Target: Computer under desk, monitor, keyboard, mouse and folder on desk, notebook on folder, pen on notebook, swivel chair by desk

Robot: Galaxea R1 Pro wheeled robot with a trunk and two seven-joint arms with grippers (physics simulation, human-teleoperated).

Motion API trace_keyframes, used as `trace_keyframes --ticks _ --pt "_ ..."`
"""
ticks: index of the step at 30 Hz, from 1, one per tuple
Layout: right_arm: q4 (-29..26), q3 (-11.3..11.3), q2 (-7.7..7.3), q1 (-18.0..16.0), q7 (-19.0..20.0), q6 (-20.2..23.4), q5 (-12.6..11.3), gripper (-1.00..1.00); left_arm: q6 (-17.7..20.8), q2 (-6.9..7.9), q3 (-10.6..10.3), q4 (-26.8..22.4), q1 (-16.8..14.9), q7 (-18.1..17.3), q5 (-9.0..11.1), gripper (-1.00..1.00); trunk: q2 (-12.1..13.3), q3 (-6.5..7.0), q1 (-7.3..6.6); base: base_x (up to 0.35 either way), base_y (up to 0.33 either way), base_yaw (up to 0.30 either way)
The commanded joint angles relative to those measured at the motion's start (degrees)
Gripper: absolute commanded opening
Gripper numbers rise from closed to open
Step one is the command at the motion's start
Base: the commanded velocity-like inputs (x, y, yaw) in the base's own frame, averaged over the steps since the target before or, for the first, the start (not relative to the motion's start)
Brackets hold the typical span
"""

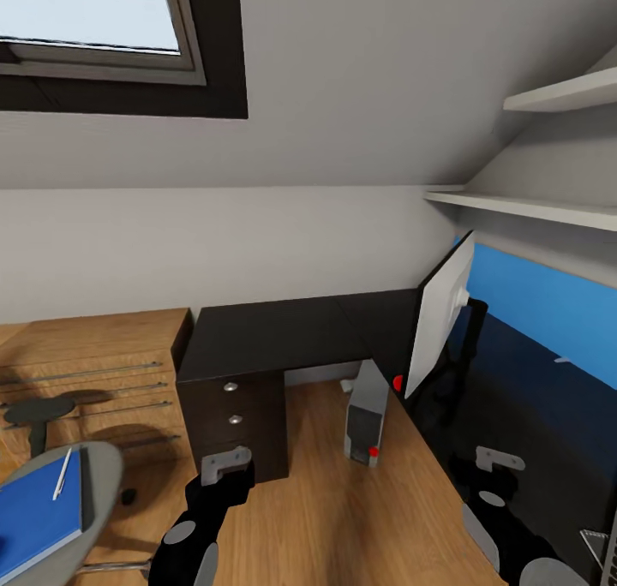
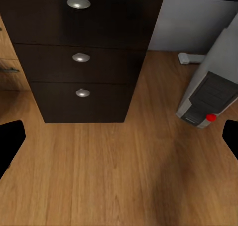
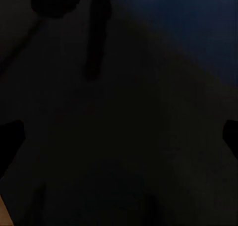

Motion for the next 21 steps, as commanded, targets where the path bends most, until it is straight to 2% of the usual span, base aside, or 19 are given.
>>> trace_keyframes --ticks 1,5,14,21 --pt "0.11 0.39 -0.05 -0.07 -0.25 -0.31 -0.61 1.0 0.22 0.0 -0.08 -0.07 -0.04 0.48 0.52 1.0 -0.05 -0.07 0.01 0.013 -0.006 0.0" --pt "0.39 0.39 -0.04 -0.14 -0.25 -0.36 -0.7 1.0 0.21 0.0 -0.08 -0.08 -0.04 0.48 0.52 1.0 -0.05 -0.07 0.01 0.057 -0.003 0.0" --pt "0.5 0.54 0.28 -0.16 -0.25 -0.22 -0.85 1.0 0.21 0.0 -0.12 -0.08 -0.04 0.48 0.52 1.0 -0.05 -0.07 0.01 0.222 -0.001 0.0" --pt "0.3 0.68 0.4 -0.16 -0.17 -0.32 -0.94 1.0 0.23 0.0 -0.24 0.91 -0.04 0.42 0.46 1.0 -0.05 -0.07 0.01 0.052 0.0 0.0"
